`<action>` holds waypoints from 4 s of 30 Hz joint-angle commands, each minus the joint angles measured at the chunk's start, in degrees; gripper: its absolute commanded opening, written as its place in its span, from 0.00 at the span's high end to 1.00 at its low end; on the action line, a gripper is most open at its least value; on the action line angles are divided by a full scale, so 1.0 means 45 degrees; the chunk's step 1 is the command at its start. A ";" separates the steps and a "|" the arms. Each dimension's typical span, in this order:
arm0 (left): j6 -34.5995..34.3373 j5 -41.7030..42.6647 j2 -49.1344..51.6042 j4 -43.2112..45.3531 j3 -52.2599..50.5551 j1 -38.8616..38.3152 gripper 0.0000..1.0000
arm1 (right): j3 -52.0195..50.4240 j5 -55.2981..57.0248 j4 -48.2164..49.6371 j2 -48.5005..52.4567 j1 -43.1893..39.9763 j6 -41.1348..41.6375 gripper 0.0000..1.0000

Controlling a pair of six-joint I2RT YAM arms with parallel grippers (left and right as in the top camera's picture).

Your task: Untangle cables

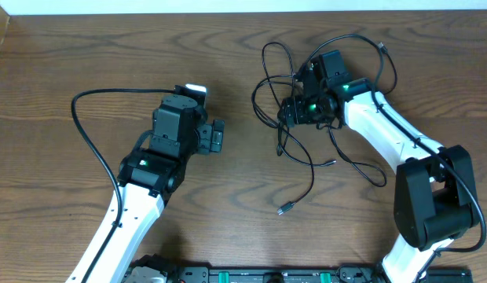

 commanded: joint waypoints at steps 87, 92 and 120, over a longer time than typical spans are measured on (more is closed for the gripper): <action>-0.0272 0.2001 0.0087 -0.0170 0.0325 0.0068 0.02 | 0.5678 -0.0622 1.2497 0.3798 0.1802 -0.6003 0.99; -0.0272 0.2001 0.0092 -0.0175 0.0325 0.0068 0.02 | 0.5678 -0.1928 1.4270 0.3798 0.1778 -0.4333 0.99; -0.0607 0.3560 0.0884 0.0811 0.0325 0.0063 0.02 | 0.5678 -0.3633 1.2604 -0.0049 -0.0549 -0.1185 0.99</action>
